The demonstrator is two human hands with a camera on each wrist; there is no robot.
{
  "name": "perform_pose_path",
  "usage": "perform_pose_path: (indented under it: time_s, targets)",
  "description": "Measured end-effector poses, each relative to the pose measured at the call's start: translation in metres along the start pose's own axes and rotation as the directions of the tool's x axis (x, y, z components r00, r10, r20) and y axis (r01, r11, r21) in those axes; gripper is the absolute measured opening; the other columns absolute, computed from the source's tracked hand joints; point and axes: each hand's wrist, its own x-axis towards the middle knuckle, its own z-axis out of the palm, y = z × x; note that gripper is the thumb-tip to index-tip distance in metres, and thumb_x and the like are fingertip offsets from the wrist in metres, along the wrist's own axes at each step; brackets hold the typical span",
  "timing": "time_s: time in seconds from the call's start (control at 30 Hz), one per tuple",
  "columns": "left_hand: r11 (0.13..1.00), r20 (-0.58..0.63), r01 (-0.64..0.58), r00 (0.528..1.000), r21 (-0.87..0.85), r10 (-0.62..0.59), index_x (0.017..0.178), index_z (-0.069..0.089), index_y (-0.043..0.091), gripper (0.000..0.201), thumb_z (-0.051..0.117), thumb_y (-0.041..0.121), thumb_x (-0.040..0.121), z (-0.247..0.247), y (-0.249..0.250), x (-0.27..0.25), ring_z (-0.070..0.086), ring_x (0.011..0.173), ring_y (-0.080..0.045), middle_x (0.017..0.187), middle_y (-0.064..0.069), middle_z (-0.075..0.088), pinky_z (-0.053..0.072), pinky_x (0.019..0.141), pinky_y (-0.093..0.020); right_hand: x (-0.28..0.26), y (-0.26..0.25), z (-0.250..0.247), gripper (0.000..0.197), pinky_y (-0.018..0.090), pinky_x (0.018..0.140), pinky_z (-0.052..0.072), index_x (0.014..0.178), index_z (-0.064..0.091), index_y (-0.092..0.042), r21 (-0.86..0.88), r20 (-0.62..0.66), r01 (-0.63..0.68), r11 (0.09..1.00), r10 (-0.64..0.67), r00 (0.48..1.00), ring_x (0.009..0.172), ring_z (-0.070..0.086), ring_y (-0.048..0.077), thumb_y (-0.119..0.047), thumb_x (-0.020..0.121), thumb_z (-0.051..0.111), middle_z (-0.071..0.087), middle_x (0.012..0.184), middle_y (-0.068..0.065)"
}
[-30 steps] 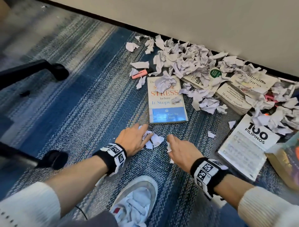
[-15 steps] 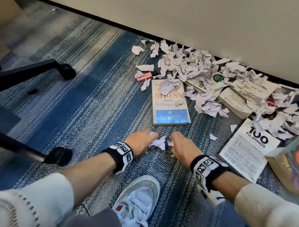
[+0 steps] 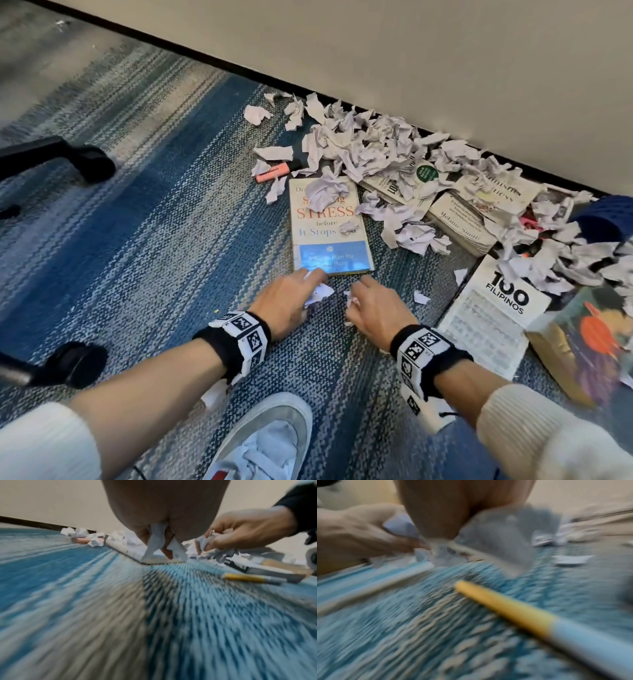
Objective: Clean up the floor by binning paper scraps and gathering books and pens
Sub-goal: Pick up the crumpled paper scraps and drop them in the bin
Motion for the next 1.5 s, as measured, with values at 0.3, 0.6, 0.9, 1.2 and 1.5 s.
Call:
perform_pose_path:
  time_s: [0.3, 0.6, 0.9, 1.2, 1.5]
  targets:
    - [0.993, -0.057, -0.107, 0.992, 0.058, 0.11, 0.134, 0.032, 0.019, 0.056, 0.051, -0.001, 0.085, -0.02, 0.075, 0.102, 0.058, 0.088, -0.036, 0.115, -0.015, 0.052, 0.047, 0.068, -0.042, -0.043, 0.102, -0.043, 0.03, 0.036, 0.065, 0.038, 0.115, 0.038, -0.008, 0.059, -0.069, -0.392, 0.918, 0.396, 0.916, 0.083, 0.059, 0.033, -0.028, 0.095, 0.05, 0.061, 0.09, 0.013]
    - [0.997, -0.027, 0.07, 0.997, 0.024, -0.069, 0.154, -0.001, 0.012, 0.082, 0.05, 0.003, 0.089, 0.015, 0.1, 0.152, 0.06, 0.094, -0.039, 0.116, -0.023, 0.055, 0.043, 0.066, -0.041, -0.024, 0.104, -0.033, 0.033, 0.04, 0.076, 0.051, 0.122, 0.048, -0.013, -0.317, 0.181, -0.216, 0.923, 0.282, 0.942, 0.097, 0.062, 0.033, -0.033, 0.096, 0.048, 0.057, 0.113, 0.012]
    - [1.0, -0.024, -0.008, 1.0, 0.004, 0.008, 0.146, 0.028, 0.025, 0.054, 0.04, 0.012, 0.094, 0.014, 0.095, 0.158, 0.059, 0.098, -0.041, 0.112, -0.019, 0.053, 0.041, 0.069, -0.04, 0.031, 0.133, -0.072, 0.037, 0.039, 0.07, 0.051, 0.124, 0.05, -0.011, 0.013, -0.258, -0.436, 0.9, 0.424, 0.868, 0.083, 0.06, 0.037, -0.031, 0.094, 0.048, 0.043, 0.122, 0.019]
    - [0.997, -0.009, -0.014, 1.0, -0.073, 0.013, 0.126, 0.042, 0.016, 0.036, 0.048, 0.014, 0.091, 0.007, 0.089, 0.158, 0.056, 0.085, -0.038, 0.09, -0.015, 0.053, 0.035, 0.062, -0.037, 0.068, 0.112, -0.044, 0.039, 0.045, 0.079, 0.05, 0.132, 0.039, -0.021, -0.078, -0.109, -0.426, 0.902, 0.417, 0.902, 0.101, 0.057, 0.041, -0.021, 0.095, 0.05, 0.016, 0.146, 0.022]
    - [0.986, -0.117, -0.025, 0.993, -0.165, 0.005, 0.124, 0.045, 0.017, 0.038, 0.052, 0.013, 0.087, -0.021, 0.098, 0.15, 0.054, 0.082, -0.032, 0.086, -0.012, 0.057, 0.043, 0.067, -0.037, 0.033, 0.123, -0.059, 0.036, 0.037, 0.075, 0.039, 0.126, 0.042, -0.002, -0.025, 0.137, -0.456, 0.89, 0.455, 0.88, 0.107, 0.055, 0.039, -0.02, 0.095, 0.05, 0.055, 0.119, 0.025]
